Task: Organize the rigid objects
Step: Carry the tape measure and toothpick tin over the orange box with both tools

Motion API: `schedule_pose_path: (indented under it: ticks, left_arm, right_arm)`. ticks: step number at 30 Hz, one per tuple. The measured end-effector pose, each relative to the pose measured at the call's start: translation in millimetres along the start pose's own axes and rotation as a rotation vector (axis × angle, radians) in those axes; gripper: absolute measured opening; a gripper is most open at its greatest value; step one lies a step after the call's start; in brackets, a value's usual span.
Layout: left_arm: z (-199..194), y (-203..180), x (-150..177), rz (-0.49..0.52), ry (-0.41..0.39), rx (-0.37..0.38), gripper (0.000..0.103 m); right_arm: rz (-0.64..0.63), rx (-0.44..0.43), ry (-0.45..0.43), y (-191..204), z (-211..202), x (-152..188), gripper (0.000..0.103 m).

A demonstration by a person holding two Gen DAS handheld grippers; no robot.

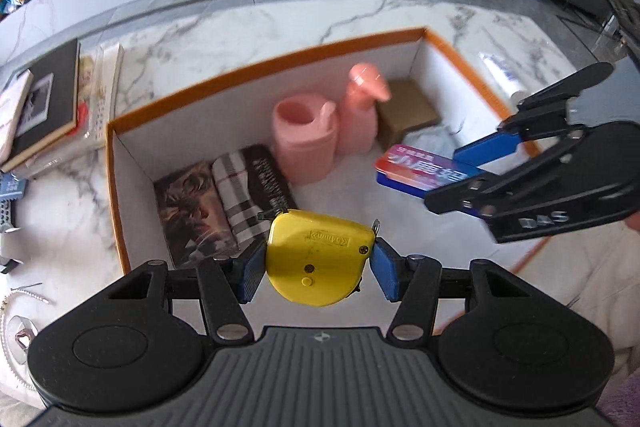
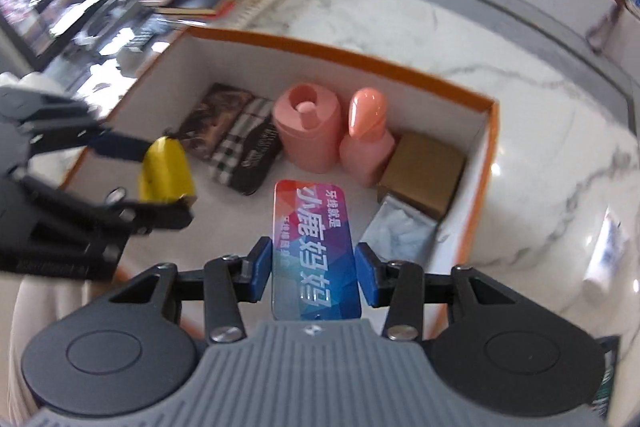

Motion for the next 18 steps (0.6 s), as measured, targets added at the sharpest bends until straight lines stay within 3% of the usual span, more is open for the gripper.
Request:
schedule_pose_path:
  ticks: [12, 18]
  left_arm:
    - [22, 25, 6, 0.025, 0.027, 0.047, 0.064]
    - [25, 25, 10, 0.031, 0.035, 0.076, 0.064]
  right_arm:
    - [0.088, 0.191, 0.125, 14, 57, -34, 0.046]
    - [0.166, 0.192, 0.191, 3, 70, -33, 0.047]
Point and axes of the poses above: each gripper's, at about its wrist camera, not at the fingertips, and z roughly the way its jaws point, y to its left, x to its underside, the point moved 6 cm from there along z, roughly the way its jaws point, and after that the axes turned 12 degrees about y, right-handed, at the moved point
